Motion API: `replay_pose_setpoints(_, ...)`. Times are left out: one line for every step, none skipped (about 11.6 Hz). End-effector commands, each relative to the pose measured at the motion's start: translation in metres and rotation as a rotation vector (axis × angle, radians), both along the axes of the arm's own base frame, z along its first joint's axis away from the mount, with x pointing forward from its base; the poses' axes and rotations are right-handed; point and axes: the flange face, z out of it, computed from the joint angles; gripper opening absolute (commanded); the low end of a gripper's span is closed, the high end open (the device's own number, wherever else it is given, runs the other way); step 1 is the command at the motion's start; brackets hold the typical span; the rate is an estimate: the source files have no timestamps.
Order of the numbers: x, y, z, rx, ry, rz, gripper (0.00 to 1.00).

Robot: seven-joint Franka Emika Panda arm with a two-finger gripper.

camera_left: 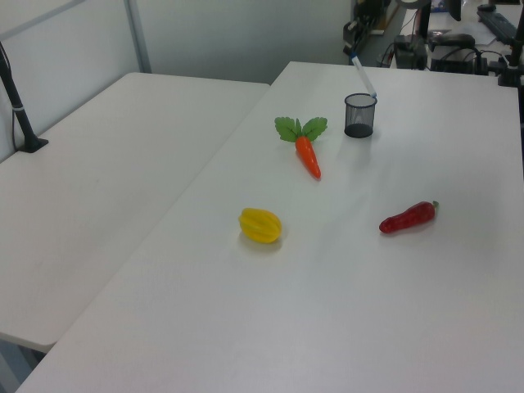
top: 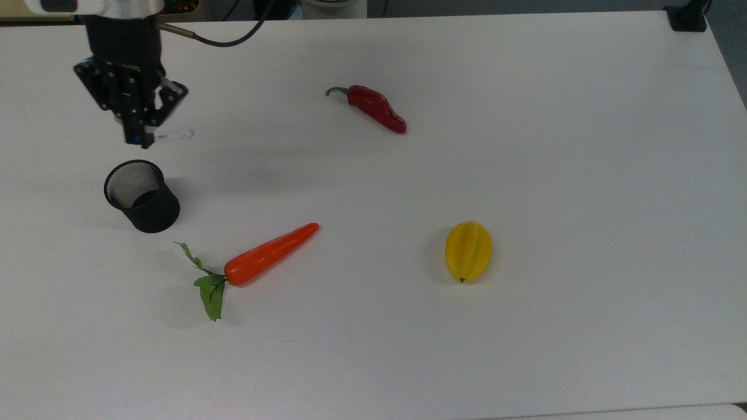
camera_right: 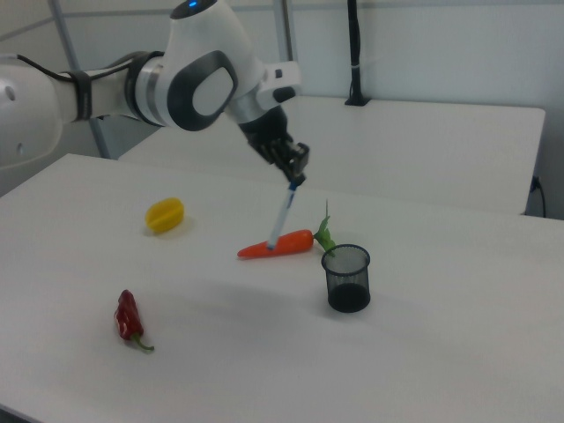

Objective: Take marker pen
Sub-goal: 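Carry the marker toward the red chili pepper and lower it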

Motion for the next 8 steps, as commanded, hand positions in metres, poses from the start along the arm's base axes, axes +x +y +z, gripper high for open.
replay_pose_setpoints(-0.018,0.067,-0.014,0.046,0.184,0.081,0.13)
replay_pose_setpoints(-0.019,0.077,-0.02,0.047,0.211,0.094,0.13)
replay_pose_setpoints(-0.022,0.095,-0.029,0.048,0.251,0.122,0.13)
replay_pose_setpoints(-0.026,0.111,-0.036,0.049,0.295,0.146,0.13)
replay_pose_setpoints(-0.032,0.126,-0.046,0.049,0.353,0.165,0.13)
replay_pose_setpoints(-0.035,0.138,-0.056,0.047,0.385,0.183,0.13)
replay_pose_setpoints(-0.034,0.144,-0.064,0.046,0.398,0.19,0.13)
replay_pose_setpoints(-0.031,0.149,-0.075,0.044,0.412,0.197,0.13)
